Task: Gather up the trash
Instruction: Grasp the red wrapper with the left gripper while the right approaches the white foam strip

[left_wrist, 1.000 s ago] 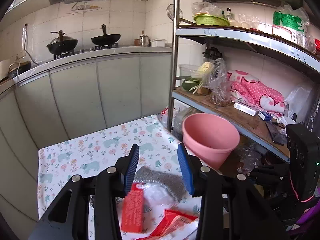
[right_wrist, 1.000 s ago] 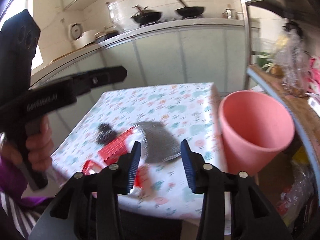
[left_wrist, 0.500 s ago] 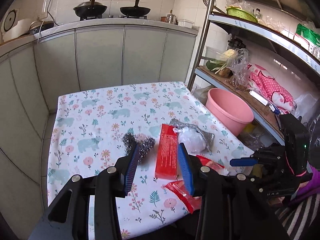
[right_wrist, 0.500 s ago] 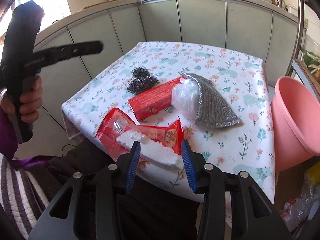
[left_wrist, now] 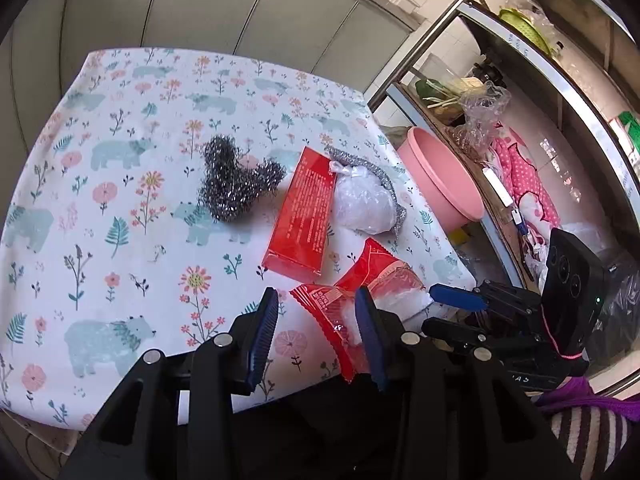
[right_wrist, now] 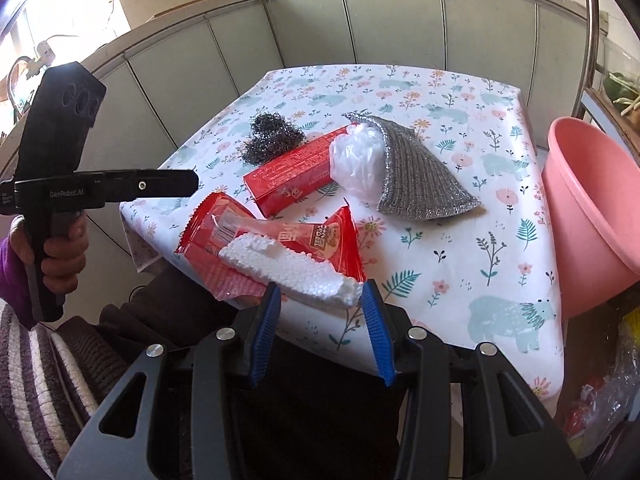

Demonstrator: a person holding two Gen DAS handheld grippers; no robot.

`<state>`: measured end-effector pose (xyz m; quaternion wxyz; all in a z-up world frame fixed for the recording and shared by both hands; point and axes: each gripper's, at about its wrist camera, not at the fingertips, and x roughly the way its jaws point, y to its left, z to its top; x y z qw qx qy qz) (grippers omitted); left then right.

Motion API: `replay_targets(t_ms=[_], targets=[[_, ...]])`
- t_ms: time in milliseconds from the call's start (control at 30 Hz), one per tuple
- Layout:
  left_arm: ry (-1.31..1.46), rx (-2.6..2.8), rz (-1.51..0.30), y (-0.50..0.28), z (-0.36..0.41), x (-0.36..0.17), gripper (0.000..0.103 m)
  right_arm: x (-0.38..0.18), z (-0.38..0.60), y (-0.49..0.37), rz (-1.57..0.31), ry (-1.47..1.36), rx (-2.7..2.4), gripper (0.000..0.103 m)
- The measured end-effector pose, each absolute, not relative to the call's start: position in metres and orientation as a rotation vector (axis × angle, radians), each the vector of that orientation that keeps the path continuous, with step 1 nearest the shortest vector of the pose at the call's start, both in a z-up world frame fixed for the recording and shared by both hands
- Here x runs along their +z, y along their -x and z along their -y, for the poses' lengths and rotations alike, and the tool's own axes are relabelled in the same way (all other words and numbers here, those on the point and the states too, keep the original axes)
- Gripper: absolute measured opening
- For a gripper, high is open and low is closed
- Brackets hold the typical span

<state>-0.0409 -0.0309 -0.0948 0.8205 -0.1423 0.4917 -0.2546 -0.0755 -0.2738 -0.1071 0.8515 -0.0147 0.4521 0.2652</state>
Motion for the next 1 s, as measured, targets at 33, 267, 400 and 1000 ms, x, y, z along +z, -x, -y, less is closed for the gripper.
replay_targets(t_ms=[33,267,400,1000], targets=[[0.323,-0.54,-1.067,0.039,0.032,-0.099,0.039,-0.107,0.273,0.076,-0.951,0.035,0.563,0.043],[0.389,-0.539,-1.117,0.033,0.035,-0.109,0.039,-0.103,0.269,0.084,-0.942,0.044,0.64,0.043],[0.425,-0.542,-1.114,0.029,0.032,-0.111,0.036,-0.1,0.266,0.087,-0.946,0.041,0.699,0.043],[0.457,-0.528,-1.058,0.028,0.025,-0.109,0.002,-0.115,0.265,0.063,-0.982,0.067,0.671,0.043]])
